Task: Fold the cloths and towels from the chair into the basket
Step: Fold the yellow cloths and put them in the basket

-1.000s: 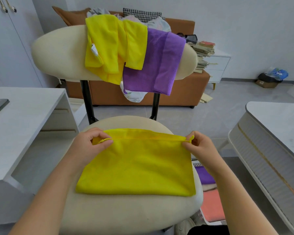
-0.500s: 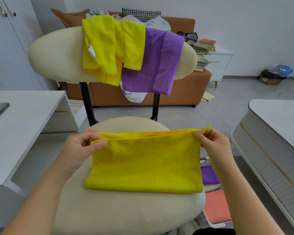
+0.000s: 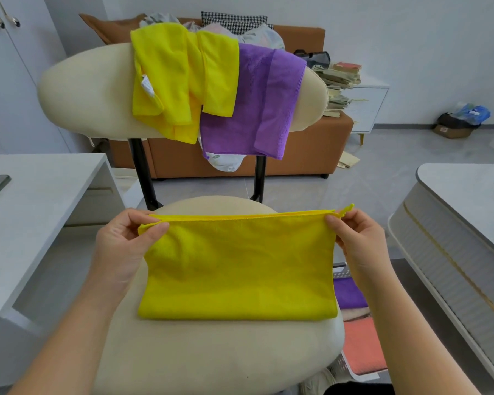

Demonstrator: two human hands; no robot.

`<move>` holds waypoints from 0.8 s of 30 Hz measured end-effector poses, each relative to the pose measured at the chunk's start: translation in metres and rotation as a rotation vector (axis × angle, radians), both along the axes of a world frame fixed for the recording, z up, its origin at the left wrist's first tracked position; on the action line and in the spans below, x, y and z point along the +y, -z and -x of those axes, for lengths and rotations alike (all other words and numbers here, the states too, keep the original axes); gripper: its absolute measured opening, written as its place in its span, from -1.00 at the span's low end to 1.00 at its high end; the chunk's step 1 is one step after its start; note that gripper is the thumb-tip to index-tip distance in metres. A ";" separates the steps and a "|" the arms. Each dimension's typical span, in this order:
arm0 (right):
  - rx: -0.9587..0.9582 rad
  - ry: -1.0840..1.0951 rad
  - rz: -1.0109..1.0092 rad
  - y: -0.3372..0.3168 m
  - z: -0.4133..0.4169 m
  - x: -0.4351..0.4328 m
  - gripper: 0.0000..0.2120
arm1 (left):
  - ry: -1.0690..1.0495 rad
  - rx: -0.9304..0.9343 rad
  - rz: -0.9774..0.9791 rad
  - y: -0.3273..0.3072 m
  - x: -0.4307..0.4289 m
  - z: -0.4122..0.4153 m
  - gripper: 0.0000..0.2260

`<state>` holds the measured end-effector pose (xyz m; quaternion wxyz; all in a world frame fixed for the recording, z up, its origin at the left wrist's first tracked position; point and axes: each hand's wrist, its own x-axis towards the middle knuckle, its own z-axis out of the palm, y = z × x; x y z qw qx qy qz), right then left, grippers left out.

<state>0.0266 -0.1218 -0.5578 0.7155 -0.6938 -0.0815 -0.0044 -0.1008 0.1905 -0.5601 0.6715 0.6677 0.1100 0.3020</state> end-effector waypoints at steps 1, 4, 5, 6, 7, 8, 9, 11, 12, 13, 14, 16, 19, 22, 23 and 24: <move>-0.010 0.001 -0.001 0.000 0.000 0.000 -0.43 | -0.037 0.004 -0.046 0.001 0.001 -0.001 -0.81; -0.029 0.015 -0.008 0.001 0.000 0.001 -0.55 | -0.124 0.018 -0.147 -0.002 0.001 0.003 -0.75; -0.034 0.011 -0.017 0.000 0.000 0.002 -0.64 | -0.148 0.024 -0.193 -0.003 0.001 0.005 -0.78; -0.046 0.010 -0.020 -0.001 0.000 0.003 -0.75 | -0.174 0.049 -0.248 -0.005 0.001 0.008 -0.78; -0.057 0.015 -0.016 -0.001 0.000 0.005 -0.87 | -0.182 0.076 -0.319 -0.005 0.003 0.009 -0.77; -0.070 0.022 -0.004 -0.001 0.000 0.006 -0.90 | -0.181 0.112 -0.399 -0.007 0.004 0.011 -0.75; -0.080 0.031 0.012 0.000 0.000 0.007 -0.84 | -0.180 0.143 -0.475 -0.007 0.005 0.013 -0.72; -0.098 0.038 0.057 0.000 0.000 0.007 -0.80 | -0.180 0.207 -0.532 -0.008 0.005 0.015 -0.73; -0.108 0.040 0.088 0.000 0.001 0.007 -0.82 | -0.176 0.249 -0.515 -0.009 0.005 0.016 -0.79; -0.113 0.039 0.111 -0.001 0.002 0.007 -0.85 | -0.154 0.285 -0.459 -0.009 0.005 0.016 -0.86; -0.108 0.028 0.120 -0.002 0.003 0.007 -0.86 | -0.105 0.311 -0.351 -0.011 0.004 0.016 -0.92; -0.082 -0.025 0.113 -0.007 0.007 0.008 -0.88 | 0.043 0.282 -0.060 -0.014 0.002 0.018 -0.92; 0.005 -0.162 0.047 -0.015 0.013 0.007 -0.85 | 0.149 0.251 0.224 -0.023 0.000 0.023 -0.88; 0.194 -0.307 -0.139 -0.021 0.015 -0.001 -0.96 | 0.195 0.317 0.295 -0.033 -0.002 0.032 -0.85; 0.253 -0.341 -0.186 -0.021 0.015 -0.004 -0.91 | 0.215 0.352 0.311 -0.034 -0.001 0.034 -0.84; 0.306 -0.367 -0.189 -0.020 0.014 -0.007 -0.82 | 0.239 0.387 0.323 -0.035 0.000 0.036 -0.83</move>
